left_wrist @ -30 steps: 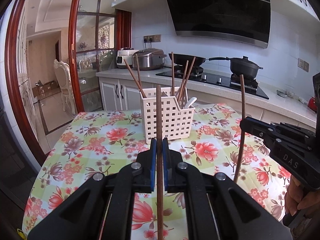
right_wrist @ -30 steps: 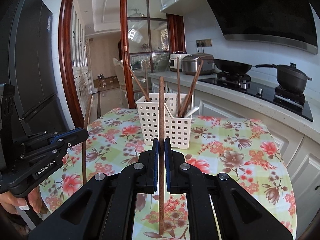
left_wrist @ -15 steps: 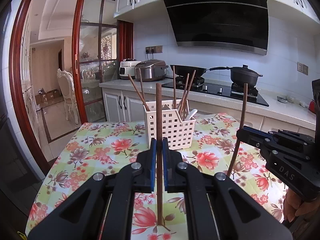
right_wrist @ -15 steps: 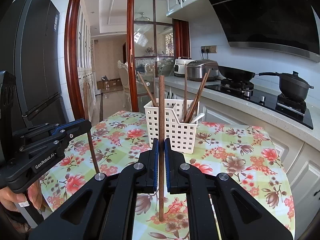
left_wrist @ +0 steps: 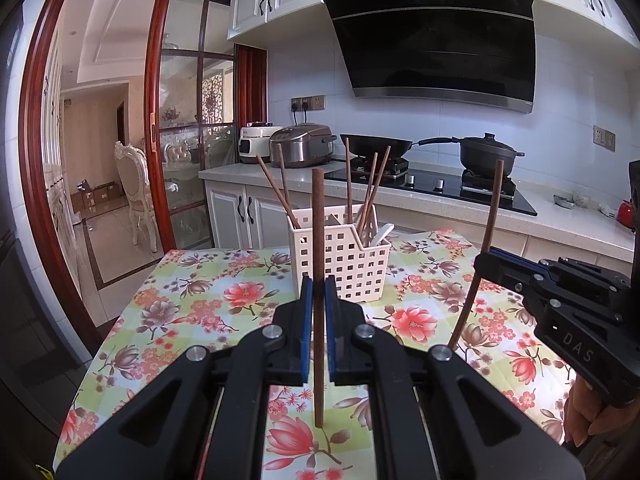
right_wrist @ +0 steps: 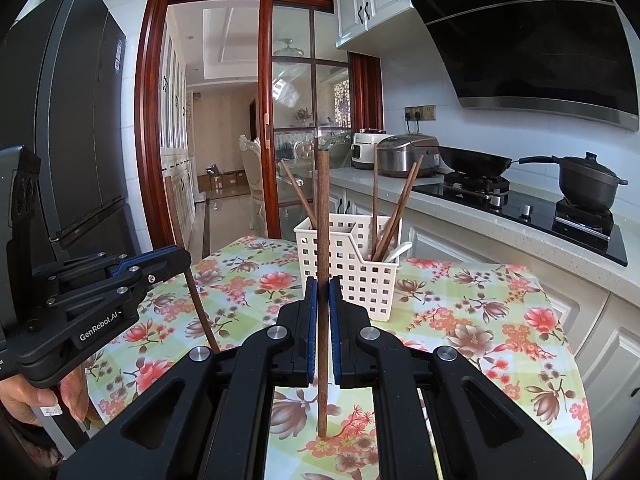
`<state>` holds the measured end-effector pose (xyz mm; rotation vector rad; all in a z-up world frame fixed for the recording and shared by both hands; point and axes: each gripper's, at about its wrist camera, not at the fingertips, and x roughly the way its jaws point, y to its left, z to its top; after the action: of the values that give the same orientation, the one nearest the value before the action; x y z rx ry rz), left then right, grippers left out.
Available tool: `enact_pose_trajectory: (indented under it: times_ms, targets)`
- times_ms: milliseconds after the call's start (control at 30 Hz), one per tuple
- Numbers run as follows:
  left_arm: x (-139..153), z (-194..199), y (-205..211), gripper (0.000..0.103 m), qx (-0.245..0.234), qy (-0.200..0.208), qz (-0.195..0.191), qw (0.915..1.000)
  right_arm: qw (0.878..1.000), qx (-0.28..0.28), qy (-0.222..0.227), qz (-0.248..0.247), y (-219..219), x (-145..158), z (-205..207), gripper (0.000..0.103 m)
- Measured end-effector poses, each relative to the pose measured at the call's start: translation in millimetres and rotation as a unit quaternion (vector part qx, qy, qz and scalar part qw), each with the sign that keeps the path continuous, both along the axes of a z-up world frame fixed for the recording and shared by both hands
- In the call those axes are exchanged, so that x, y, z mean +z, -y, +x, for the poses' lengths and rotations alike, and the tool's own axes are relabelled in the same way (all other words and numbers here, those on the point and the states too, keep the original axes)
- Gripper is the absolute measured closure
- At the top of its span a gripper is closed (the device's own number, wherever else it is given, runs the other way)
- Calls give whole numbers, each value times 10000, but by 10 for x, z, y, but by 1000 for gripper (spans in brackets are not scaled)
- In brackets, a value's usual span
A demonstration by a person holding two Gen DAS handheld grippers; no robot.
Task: Organize utensils
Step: 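Lift both held chopsticks upright and carry them over the white basket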
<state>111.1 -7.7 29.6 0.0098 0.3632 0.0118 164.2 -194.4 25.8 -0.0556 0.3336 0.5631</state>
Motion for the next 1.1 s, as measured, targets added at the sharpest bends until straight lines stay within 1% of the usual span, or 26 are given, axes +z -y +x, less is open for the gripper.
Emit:
enact_pose_trajectory:
  times_ms: [100,500,633,900,1000,1100]
  targets:
    - [1,-1,0,97,2,9,8,10000,10000,-23,91,17,7,15,-17,96]
    - [85,15,2,97,-61,48,16,10000,9998,19,181,-20,-28,50,-1,96]
    - [145,38,-25,97,-160,24,-93,9998,9997,3,243,-16,-38,101,65,96]
    - [390,173,-146,97,-312,-16,-248,9992,9995,-53,294,111,-10,263,320,96]
    - [537,279,-154,97,-315,62,-187,9993,9993,-55,244,264,3,352,489,96]
    - [727,426,-162,97,-288,164,-146,9993,9993,-110,244,277,-31,458,651,96]
